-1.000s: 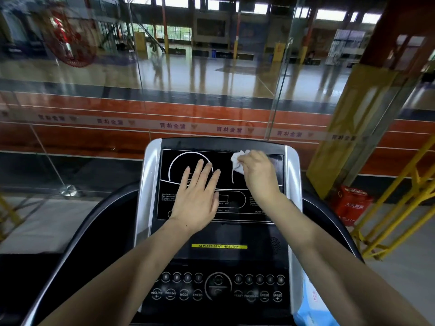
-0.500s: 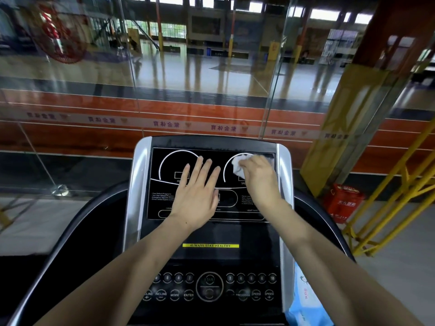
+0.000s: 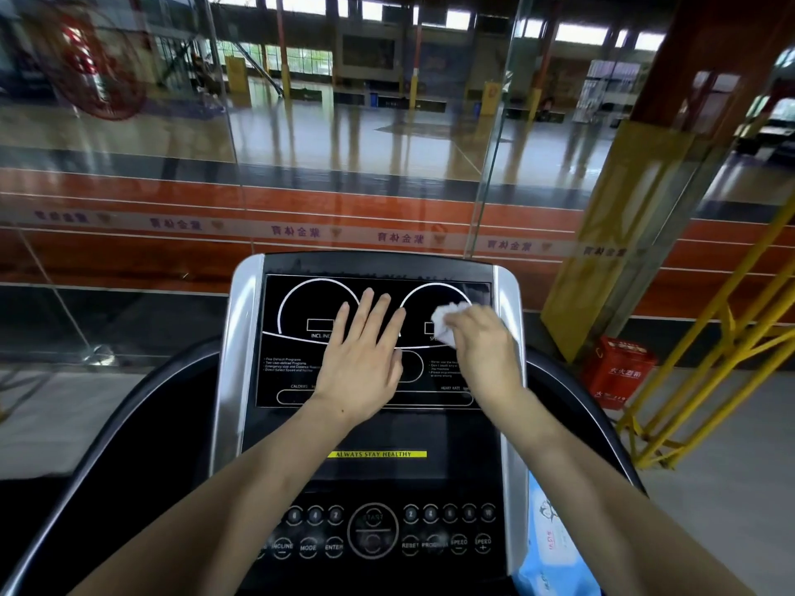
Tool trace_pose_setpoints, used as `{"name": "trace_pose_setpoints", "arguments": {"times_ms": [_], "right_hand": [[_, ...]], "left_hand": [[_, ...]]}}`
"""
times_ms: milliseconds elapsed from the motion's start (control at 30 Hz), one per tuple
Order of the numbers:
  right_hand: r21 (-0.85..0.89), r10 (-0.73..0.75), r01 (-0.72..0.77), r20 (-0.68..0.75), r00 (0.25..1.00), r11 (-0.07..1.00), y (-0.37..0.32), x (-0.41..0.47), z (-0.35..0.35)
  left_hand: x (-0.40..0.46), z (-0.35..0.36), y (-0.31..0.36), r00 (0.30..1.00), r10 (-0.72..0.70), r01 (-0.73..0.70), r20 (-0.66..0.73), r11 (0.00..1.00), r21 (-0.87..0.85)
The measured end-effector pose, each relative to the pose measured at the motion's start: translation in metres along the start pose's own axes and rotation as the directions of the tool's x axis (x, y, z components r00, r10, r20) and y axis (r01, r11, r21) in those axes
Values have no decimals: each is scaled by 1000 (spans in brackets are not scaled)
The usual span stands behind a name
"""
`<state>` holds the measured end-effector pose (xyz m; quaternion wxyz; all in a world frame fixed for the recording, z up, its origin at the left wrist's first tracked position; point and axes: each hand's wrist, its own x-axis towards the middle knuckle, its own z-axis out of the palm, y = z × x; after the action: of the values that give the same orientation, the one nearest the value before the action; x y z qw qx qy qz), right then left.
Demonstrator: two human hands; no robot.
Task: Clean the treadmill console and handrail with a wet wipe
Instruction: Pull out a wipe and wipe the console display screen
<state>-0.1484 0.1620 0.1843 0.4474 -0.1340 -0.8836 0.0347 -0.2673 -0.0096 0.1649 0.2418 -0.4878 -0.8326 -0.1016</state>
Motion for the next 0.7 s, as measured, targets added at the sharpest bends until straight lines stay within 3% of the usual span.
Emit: {"name": "trace_pose_setpoints", "arguments": {"times_ms": [167, 333, 433, 567, 700], "right_hand": [[15, -51, 50, 111, 993, 999, 12, -28, 0], [-51, 39, -35, 68, 997, 998, 29, 50, -2], [-32, 55, -53, 59, 997, 998, 27, 23, -5], [39, -38, 32, 145, 989, 999, 26, -38, -11], [-9, 14, -13, 105, 994, 1000, 35, 9, -12]], "left_hand": [[0, 2, 4, 1000, 11, -11, -3, 1000, 9], [7, -3, 10, 1000, 30, -30, -2, 999, 12], [8, -3, 10, 1000, 28, -28, -7, 1000, 7], [5, 2, 9, 1000, 20, -20, -3, 1000, -4], [9, 1, 8, 1000, 29, -29, 0, 1000, 8]]}}
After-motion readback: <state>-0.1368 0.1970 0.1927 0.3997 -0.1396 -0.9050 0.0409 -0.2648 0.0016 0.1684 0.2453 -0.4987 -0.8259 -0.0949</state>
